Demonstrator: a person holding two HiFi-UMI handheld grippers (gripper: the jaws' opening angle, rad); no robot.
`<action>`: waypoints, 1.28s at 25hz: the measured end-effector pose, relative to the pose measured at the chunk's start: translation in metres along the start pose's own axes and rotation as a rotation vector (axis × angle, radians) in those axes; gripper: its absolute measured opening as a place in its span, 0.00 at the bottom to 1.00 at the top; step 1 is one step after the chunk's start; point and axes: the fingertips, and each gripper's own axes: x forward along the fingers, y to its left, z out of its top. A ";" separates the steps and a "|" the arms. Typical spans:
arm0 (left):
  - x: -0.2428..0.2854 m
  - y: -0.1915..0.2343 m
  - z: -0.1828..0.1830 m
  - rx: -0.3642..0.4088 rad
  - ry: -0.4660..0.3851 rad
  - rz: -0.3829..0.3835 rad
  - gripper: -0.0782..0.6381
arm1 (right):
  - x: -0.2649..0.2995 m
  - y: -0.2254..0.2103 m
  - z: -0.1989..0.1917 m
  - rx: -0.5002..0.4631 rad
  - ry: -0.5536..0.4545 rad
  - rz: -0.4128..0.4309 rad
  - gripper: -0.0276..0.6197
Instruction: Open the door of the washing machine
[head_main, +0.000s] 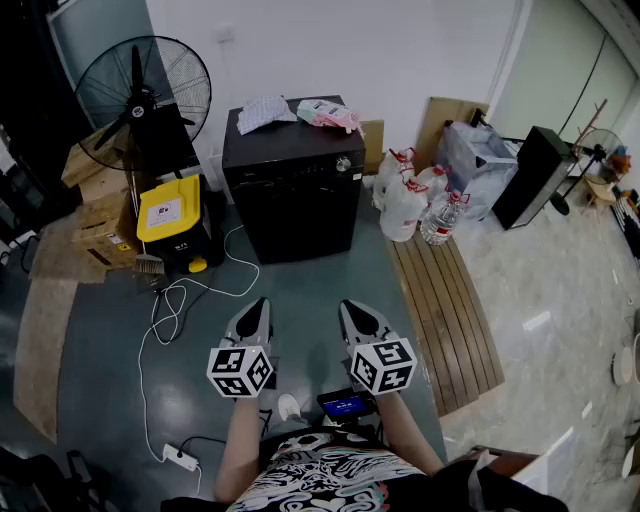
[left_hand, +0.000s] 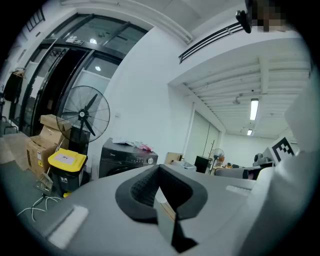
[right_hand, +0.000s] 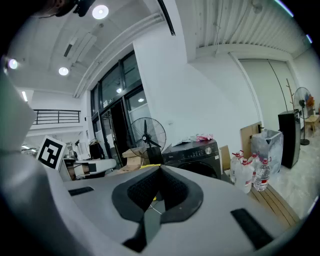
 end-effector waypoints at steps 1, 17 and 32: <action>-0.003 -0.001 0.000 0.007 -0.002 0.006 0.11 | -0.002 0.002 -0.001 -0.001 -0.002 0.002 0.05; -0.014 0.010 -0.007 -0.015 0.000 0.025 0.20 | 0.000 0.004 -0.013 -0.018 0.038 -0.002 0.05; 0.116 0.140 -0.023 -0.011 0.039 0.024 0.29 | 0.160 -0.040 -0.024 -0.037 0.136 -0.102 0.30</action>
